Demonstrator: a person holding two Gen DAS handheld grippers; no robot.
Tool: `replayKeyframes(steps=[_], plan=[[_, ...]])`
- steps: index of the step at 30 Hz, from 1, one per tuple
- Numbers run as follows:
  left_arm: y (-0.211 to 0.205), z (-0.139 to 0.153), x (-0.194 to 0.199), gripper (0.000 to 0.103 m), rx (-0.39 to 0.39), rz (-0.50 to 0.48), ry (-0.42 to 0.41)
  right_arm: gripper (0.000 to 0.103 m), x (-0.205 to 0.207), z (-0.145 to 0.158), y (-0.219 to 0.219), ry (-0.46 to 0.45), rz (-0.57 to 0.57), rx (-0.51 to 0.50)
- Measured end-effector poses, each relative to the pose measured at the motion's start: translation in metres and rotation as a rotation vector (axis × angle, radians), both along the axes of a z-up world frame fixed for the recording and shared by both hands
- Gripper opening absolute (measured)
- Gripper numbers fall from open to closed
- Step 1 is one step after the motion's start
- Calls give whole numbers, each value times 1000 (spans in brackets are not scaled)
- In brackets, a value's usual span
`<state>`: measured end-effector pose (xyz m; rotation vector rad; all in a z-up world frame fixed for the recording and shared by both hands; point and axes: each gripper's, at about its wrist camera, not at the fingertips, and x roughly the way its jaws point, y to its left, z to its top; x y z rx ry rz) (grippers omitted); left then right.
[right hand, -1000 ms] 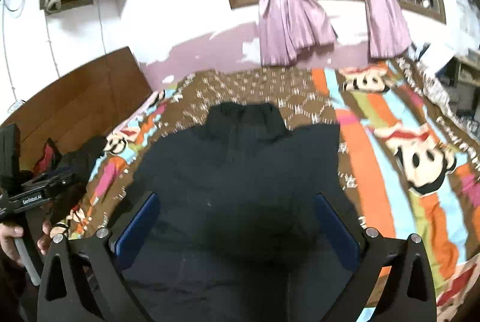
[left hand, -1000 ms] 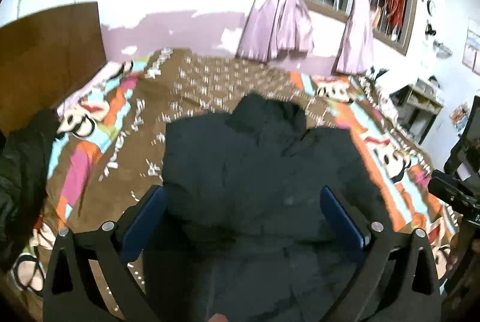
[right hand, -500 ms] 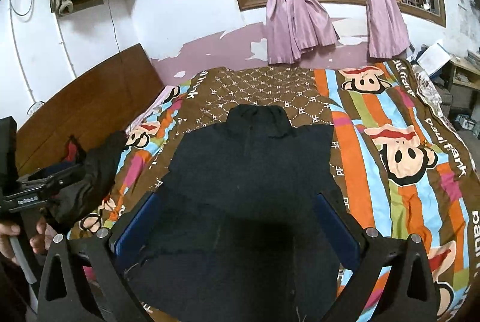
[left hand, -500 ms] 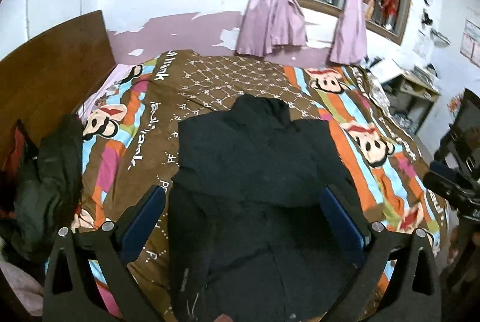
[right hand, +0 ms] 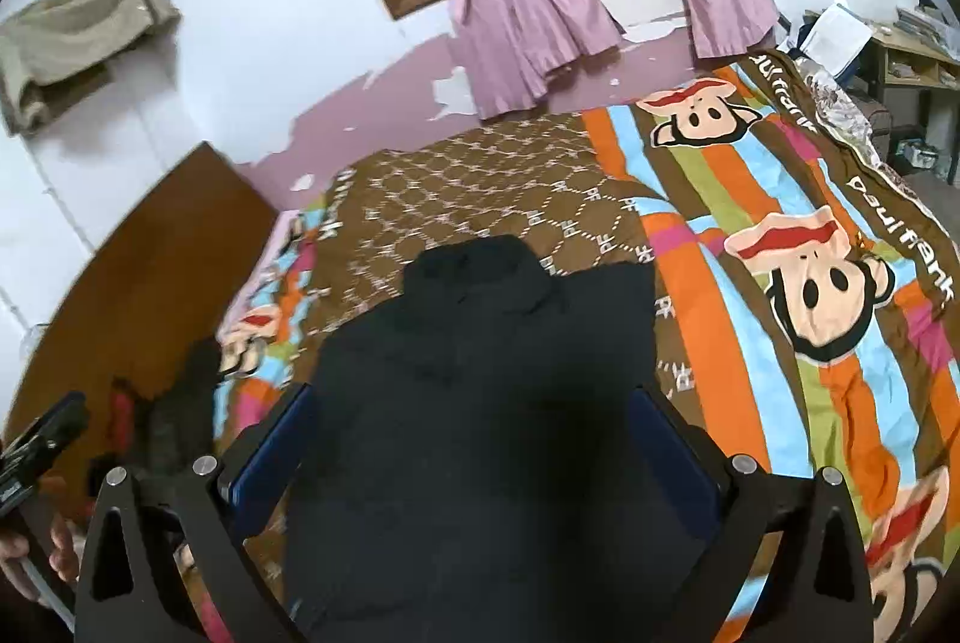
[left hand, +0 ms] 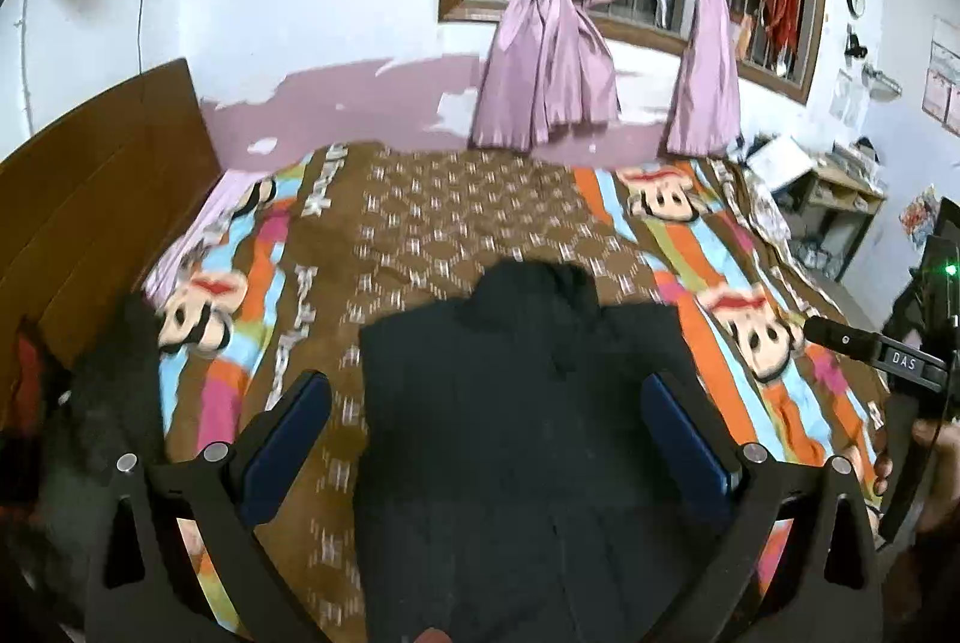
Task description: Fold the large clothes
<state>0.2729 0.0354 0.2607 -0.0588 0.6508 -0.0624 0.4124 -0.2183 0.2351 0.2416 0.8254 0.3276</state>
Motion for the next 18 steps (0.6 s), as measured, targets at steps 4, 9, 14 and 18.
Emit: replayKeyframes(steps=[4,9,14,18], plan=[[21,-45,68,101,-35,-51,-14,103,61,-22,10,-73,-7,-12],[39,-98,166,101,-74,-71,19,103,138,-64,27,-150,-15,-33],[43,-151,248,100,-96,-67,26,97,220,-136,45,-101,25,-92],[35,-193,300,98,-79,-68,54,77,265,-182,51,-55,50,-66]])
